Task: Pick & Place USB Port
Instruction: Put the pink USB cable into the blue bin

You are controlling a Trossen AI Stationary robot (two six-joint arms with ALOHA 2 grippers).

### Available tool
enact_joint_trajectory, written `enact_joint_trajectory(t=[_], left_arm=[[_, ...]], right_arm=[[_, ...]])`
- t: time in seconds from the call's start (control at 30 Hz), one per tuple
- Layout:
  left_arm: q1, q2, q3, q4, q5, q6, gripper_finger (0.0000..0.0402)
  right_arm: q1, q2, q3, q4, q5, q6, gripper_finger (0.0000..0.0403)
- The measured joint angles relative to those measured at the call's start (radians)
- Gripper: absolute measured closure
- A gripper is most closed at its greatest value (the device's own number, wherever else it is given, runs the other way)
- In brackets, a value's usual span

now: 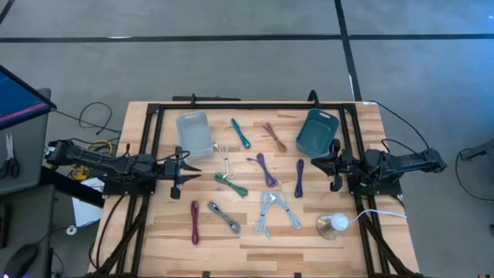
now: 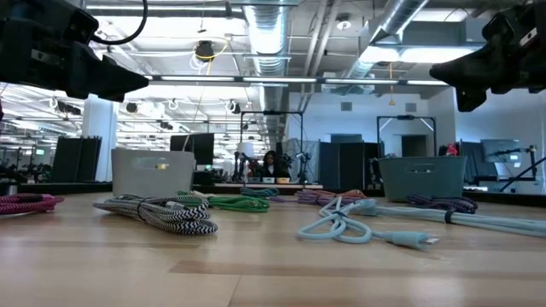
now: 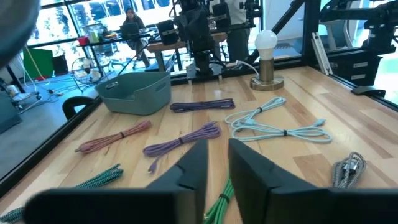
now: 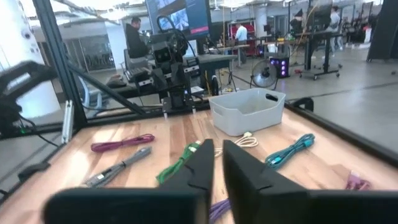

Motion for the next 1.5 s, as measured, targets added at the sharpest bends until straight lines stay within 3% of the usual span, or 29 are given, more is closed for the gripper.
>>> enact_joint_trajectory(t=[0.17,0.37,0.77,1.0,1.5], left_arm=[[0.0,0.0,0.0,0.0,-0.002,0.0,0.0395],[0.0,0.0,0.0,0.0,-0.009,0.0,0.0396],[0.0,0.0,0.0,0.002,-0.141,0.0,0.0393],[0.0,0.0,0.0,0.006,-0.175,0.0,0.0396],[0.0,0.0,0.0,0.006,-0.182,0.0,0.0396]], right_arm=[[0.0,0.0,0.0,-0.001,0.0,-0.053,0.0391],[0.0,0.0,0.0,-0.002,-0.001,-0.074,0.0399],[0.001,0.0,0.0,-0.001,0.007,-0.09,0.0395],[0.0,0.0,0.001,0.005,0.232,-0.056,0.04],[0.002,0.0,0.001,0.005,0.228,-0.11,0.0402]])
